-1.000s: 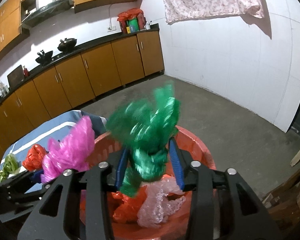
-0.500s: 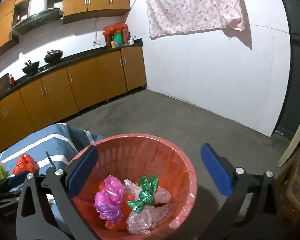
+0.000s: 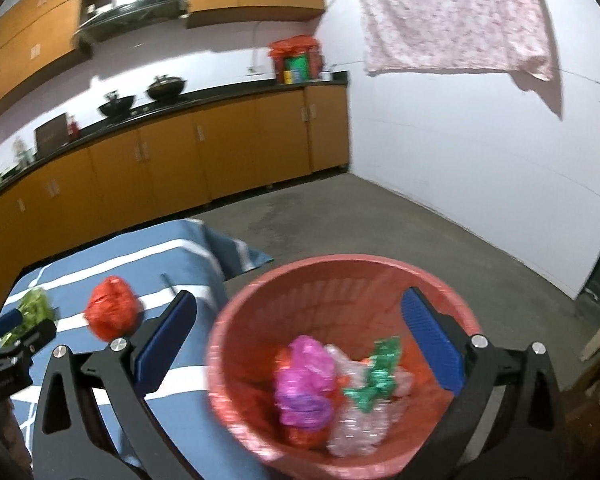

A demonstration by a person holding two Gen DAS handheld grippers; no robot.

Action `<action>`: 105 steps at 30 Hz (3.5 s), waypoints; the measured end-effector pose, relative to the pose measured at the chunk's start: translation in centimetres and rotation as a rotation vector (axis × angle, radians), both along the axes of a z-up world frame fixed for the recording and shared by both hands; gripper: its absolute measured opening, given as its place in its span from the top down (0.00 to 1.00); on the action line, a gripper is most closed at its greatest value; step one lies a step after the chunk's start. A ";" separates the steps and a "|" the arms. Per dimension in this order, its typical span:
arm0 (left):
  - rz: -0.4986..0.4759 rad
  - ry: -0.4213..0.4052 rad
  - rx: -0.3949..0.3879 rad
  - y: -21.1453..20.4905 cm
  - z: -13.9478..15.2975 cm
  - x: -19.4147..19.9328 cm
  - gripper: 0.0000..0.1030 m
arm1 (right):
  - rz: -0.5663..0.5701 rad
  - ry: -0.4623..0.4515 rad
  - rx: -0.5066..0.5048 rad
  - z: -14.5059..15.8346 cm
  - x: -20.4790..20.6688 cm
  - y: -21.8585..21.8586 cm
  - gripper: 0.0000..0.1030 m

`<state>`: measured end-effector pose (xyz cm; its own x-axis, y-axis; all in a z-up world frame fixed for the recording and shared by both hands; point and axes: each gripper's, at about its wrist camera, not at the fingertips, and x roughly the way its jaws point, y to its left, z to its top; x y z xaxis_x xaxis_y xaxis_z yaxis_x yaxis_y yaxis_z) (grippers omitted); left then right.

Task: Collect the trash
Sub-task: 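Open both grippers to drop the pink and green bags into the basket, then grasp the olive-green bag with the left gripper while the right grasps the red bag, then carry the olive-green and red bags over the orange basket with both grippers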

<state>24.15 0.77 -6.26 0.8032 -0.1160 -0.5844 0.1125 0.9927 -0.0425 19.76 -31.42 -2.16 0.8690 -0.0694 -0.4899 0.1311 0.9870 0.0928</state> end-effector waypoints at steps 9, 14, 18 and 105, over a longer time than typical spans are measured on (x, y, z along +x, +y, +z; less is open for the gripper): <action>0.250 0.013 0.081 12.3 -0.4 0.3 0.08 | 0.225 0.049 -0.048 -0.6 2.8 9.2 0.02; 0.293 0.040 0.076 16.8 -0.7 1.2 0.08 | 0.301 0.083 -0.068 -1.6 4.7 13.8 0.02; 0.289 0.074 0.079 19.1 -1.5 2.3 0.08 | 0.322 0.116 -0.097 -2.5 6.3 16.4 0.02; -0.164 0.156 -0.132 -2.4 1.6 2.7 0.77 | 0.030 0.074 -0.038 0.0 -1.6 1.4 0.50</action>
